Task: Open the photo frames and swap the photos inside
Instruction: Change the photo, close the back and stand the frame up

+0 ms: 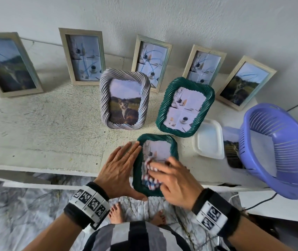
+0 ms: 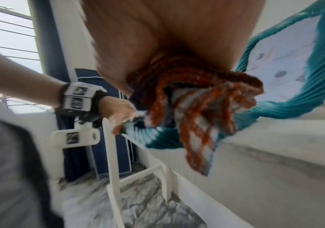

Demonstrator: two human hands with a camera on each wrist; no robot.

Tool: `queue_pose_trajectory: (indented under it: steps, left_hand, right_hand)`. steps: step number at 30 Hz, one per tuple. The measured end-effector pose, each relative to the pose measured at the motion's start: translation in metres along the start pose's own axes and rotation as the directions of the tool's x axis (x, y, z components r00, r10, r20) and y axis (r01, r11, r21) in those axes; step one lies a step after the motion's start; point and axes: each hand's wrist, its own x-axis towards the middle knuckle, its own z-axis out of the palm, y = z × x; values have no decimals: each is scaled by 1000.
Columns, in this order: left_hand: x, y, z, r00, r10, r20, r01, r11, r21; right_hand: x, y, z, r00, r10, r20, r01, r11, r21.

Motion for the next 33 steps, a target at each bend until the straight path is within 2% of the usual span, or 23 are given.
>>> queue_pose_trajectory:
  steps: [3, 4, 7, 8, 13, 16, 18, 21, 23, 27, 29, 31, 33]
  left_hand:
    - [0, 1, 1, 1000, -2, -10, 2, 1000, 1]
    - [-1, 1, 1, 1000, -2, -7, 2, 1000, 3]
    - [0, 2, 2, 1000, -4, -4, 4, 1000, 5]
    - [0, 2, 1, 1000, -4, -7, 4, 1000, 2]
    - [0, 0, 1, 1000, -1, -21, 1, 1000, 1]
    - [-1, 1, 2, 1000, 0, -18, 0, 1000, 4]
    - [-1, 1, 2, 1000, -1, -17, 1, 1000, 5]
    - [-1, 1, 2, 1000, -1, -17, 1, 1000, 13]
    - [-1, 1, 1, 1000, 5, -15, -4, 1000, 8]
    - [-1, 2, 0, 1000, 11, -8, -11, 1000, 9]
    - [-1, 2, 0, 1000, 7, -8, -7, 1000, 11]
    - [-1, 3, 1, 1000, 6, -1, -6, 1000, 12]
    - [-1, 2, 1, 1000, 4, 0, -4, 1000, 9]
  right_hand:
    - [-29, 10, -5, 995, -96, -1, 96, 994, -59]
    - [-27, 18, -6, 997, -74, -9, 73, 994, -78]
    - [-1, 33, -10, 994, 98, -56, -104, 988, -115]
    - [3, 32, -8, 992, 115, -59, -121, 986, -115]
    - [-31, 24, -8, 997, -73, 8, 74, 994, -84]
    - [-25, 38, -11, 999, 33, -35, -37, 992, -118]
    - [-20, 30, -6, 994, 86, -70, -93, 989, -111]
    - [-33, 11, 1, 998, -17, -54, 13, 997, -70]
    - [-35, 14, -4, 999, -43, -33, 41, 997, -69]
    - [-1, 42, -12, 990, 118, -79, -128, 982, -136]
    - [18, 41, -11, 987, 141, -82, -149, 983, -107]
    - [24, 29, -9, 995, 69, -77, -72, 997, -35]
    - [10, 18, -5, 997, -73, -30, 74, 997, 32]
